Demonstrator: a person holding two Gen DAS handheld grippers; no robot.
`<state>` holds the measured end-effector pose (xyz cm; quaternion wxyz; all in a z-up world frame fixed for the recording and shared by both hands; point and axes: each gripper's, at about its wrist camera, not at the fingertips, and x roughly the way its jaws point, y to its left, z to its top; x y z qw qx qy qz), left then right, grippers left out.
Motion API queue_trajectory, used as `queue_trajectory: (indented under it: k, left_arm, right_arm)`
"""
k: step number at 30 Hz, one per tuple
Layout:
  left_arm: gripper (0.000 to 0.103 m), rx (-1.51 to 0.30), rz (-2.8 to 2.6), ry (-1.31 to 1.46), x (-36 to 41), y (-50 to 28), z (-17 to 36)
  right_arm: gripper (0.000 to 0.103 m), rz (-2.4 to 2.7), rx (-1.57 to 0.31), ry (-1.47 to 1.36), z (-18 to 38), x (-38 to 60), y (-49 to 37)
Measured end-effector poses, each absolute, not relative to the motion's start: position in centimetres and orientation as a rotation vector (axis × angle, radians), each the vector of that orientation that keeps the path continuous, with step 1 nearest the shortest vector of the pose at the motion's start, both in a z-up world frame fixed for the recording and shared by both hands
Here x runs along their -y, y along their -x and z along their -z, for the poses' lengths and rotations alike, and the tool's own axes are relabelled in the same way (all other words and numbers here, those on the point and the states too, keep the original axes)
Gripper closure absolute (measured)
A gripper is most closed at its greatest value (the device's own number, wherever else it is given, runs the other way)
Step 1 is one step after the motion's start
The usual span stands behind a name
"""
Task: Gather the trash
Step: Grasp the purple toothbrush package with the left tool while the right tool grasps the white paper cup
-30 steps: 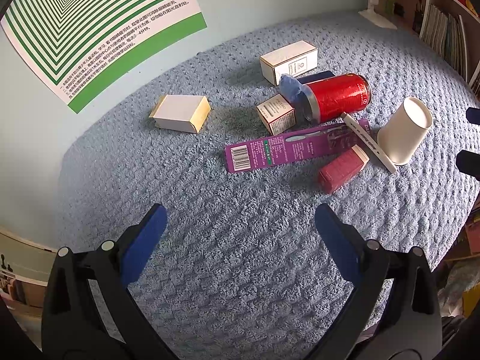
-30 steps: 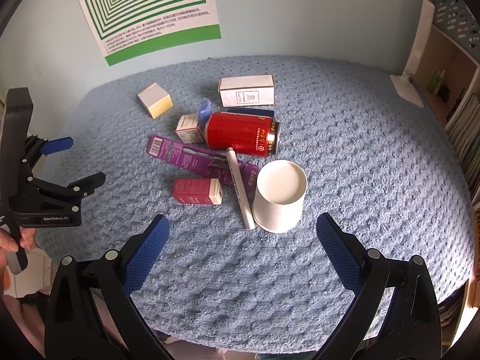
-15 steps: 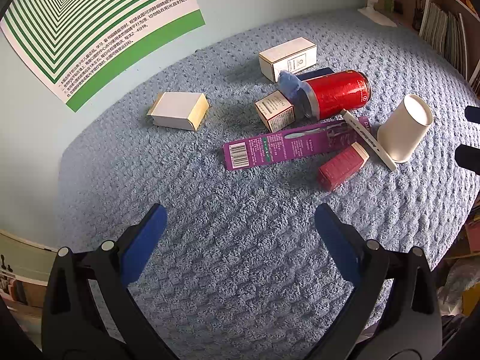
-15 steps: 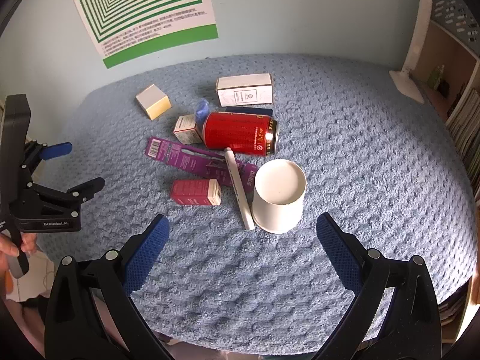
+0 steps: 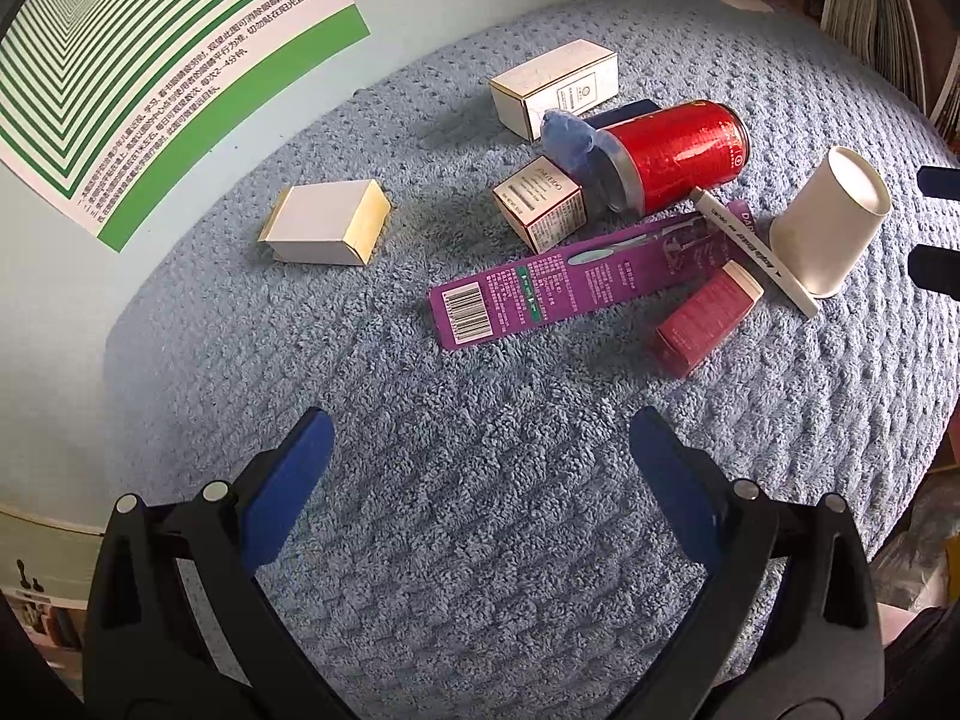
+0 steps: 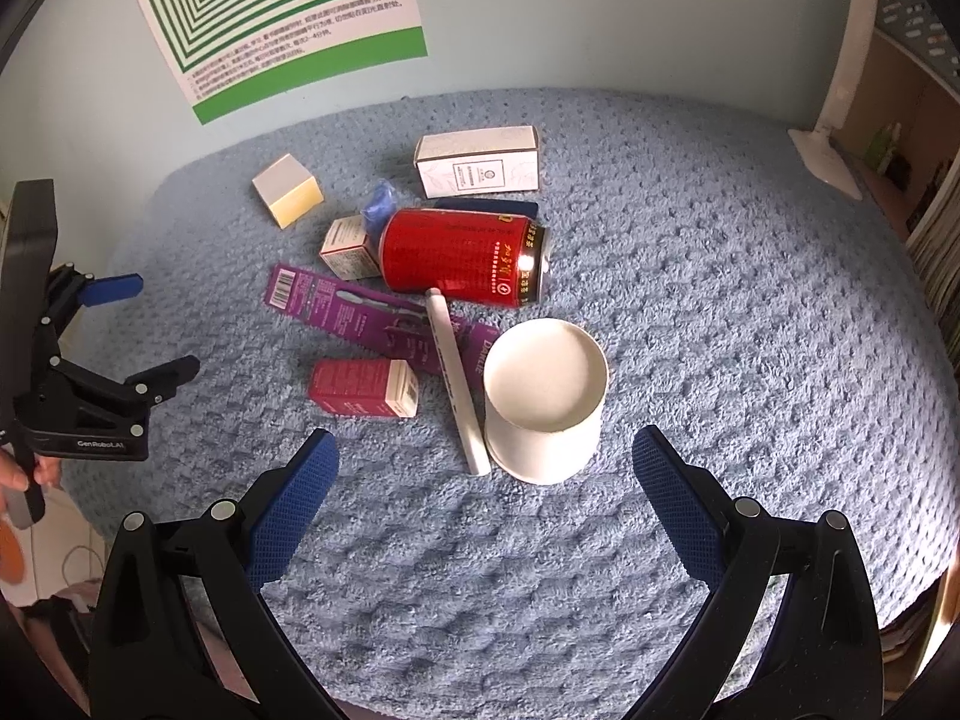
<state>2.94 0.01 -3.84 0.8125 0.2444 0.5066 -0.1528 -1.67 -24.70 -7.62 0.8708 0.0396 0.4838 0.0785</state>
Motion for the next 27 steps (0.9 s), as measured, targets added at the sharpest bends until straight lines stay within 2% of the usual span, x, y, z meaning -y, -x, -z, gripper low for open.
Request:
queue_trajectory:
  k: [8, 18, 22, 24, 27]
  left_arm:
    - [0.007, -1.146, 0.461, -0.554, 0.5, -6.9, 7.3]
    - [0.007, -1.150, 0.626, -0.720, 2.8, -10.7, 10.6]
    - [0.007, -1.160, 0.696, -0.780, 3.8, -11.2, 11.9]
    - [0.007, -1.145, 0.718, -0.807, 4.3, -11.4, 12.4]
    - [0.007, -1.150, 0.756, -0.806, 4.9, -12.0, 13.1]
  right_arm:
    - [0.007, -0.162, -1.054, -0.115, 9.7, 25.6, -0.6]
    - [0.008, -0.184, -1.101, -0.127, 11.5, 26.3, -3.4]
    - [0.028, -0.196, -1.135, -0.135, 12.2, 26.4, -4.4]
    - [0.028, -0.198, -1.138, -0.140, 12.5, 26.5, -4.7]
    - [0.039, -0.204, -1.137, -0.152, 12.6, 26.6, -4.8]
